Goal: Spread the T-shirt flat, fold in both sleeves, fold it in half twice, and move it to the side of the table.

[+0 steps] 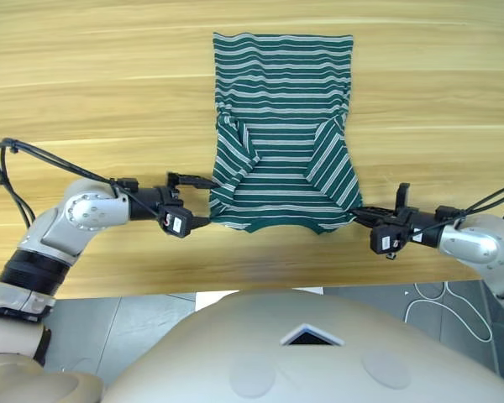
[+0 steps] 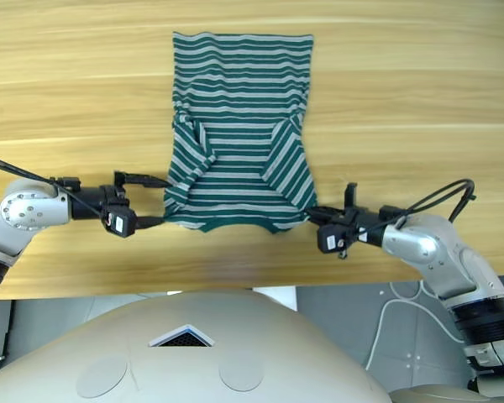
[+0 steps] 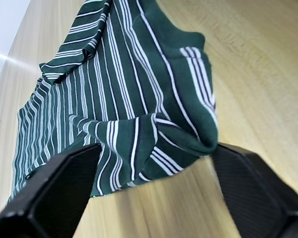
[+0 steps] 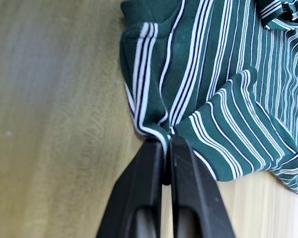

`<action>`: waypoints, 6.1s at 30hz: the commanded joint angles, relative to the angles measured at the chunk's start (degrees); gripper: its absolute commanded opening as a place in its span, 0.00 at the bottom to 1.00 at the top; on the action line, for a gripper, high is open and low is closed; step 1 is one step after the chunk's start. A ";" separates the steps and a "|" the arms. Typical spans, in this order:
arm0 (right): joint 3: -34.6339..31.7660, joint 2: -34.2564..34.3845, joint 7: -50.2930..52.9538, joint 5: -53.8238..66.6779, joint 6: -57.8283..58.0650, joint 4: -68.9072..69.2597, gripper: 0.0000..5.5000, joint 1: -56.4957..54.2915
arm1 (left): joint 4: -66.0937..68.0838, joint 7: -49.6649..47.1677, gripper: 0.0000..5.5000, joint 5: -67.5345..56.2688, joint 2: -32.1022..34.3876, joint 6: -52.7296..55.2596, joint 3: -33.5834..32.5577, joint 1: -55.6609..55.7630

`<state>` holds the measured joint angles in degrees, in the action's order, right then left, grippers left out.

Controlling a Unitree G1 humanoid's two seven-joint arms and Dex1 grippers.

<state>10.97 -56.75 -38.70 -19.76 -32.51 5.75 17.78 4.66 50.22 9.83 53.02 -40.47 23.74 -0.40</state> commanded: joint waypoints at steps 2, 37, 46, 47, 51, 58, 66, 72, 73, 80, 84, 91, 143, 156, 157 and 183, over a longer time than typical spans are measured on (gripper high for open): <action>0.88 0.05 -0.81 -2.01 1.66 -0.68 0.01 1.15 | 2.30 3.83 0.58 4.23 0.33 1.44 4.50 -3.14; -11.76 -4.26 1.87 9.22 -7.41 10.42 0.01 13.02 | -14.12 5.63 0.00 -19.65 7.29 -3.46 -2.88 -10.03; -30.02 -4.48 -3.87 19.79 -18.61 19.31 0.01 31.29 | -24.54 9.73 0.00 -35.16 14.60 -9.34 -9.83 -21.64; -30.77 -4.40 -4.59 20.71 -19.47 19.55 0.01 32.25 | -24.79 10.16 0.00 -36.03 14.65 -9.64 -10.33 -22.40; -32.71 -4.46 -6.83 25.94 -22.71 20.55 0.01 34.94 | -23.84 12.55 0.00 -41.57 13.86 -9.28 -12.01 -23.15; -21.59 0.52 -4.17 18.82 -5.40 17.65 0.01 13.77 | -10.46 11.54 0.00 -37.81 3.72 -0.68 -12.84 -11.57; -8.52 11.89 4.58 -1.08 9.80 1.36 0.01 -20.06 | 7.16 1.23 0.00 -27.50 -9.18 10.86 -16.18 8.15; -1.40 17.33 10.95 -10.16 12.13 -16.16 0.01 -35.07 | 25.02 -4.60 0.00 -17.72 -16.03 12.99 -15.51 22.21; -0.33 18.23 11.83 -11.02 12.01 -18.64 0.01 -36.91 | 28.71 -5.82 0.00 -15.46 -17.09 12.47 -15.06 24.31; 6.31 23.05 17.57 -16.12 11.40 -34.47 0.01 -45.15 | 51.47 -10.80 0.00 -5.07 -23.83 7.87 -12.00 34.54; 9.65 26.03 21.47 -18.43 11.71 -43.97 0.01 -48.59 | 60.15 -11.98 0.00 -2.52 -27.14 6.41 -11.86 37.84; 10.27 30.68 27.90 -17.56 16.21 -56.22 0.12 -52.01 | 68.35 -17.30 0.00 -2.73 -31.33 11.11 -15.64 42.60; 26.40 37.99 12.71 -4.61 15.33 -12.22 0.79 -39.63 | 57.30 -24.38 0.89 -21.25 -32.78 10.82 -40.35 40.34; 24.40 55.58 46.70 -13.38 20.96 -74.70 0.79 -61.72 | 57.12 -31.14 0.89 -17.04 -35.16 6.54 -37.31 38.80; 23.39 56.05 47.39 -12.69 20.71 -75.48 0.79 -62.14 | 56.85 -31.12 0.89 -17.02 -35.20 6.34 -37.19 38.64; -5.34 17.67 9.36 12.09 0.22 -11.15 0.79 -22.20 | 14.39 0.82 0.89 -3.71 -30.19 1.24 -11.90 11.29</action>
<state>7.15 -34.49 -26.45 -6.75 -31.93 -9.22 -9.18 17.75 54.07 1.79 22.25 -38.27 10.70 9.58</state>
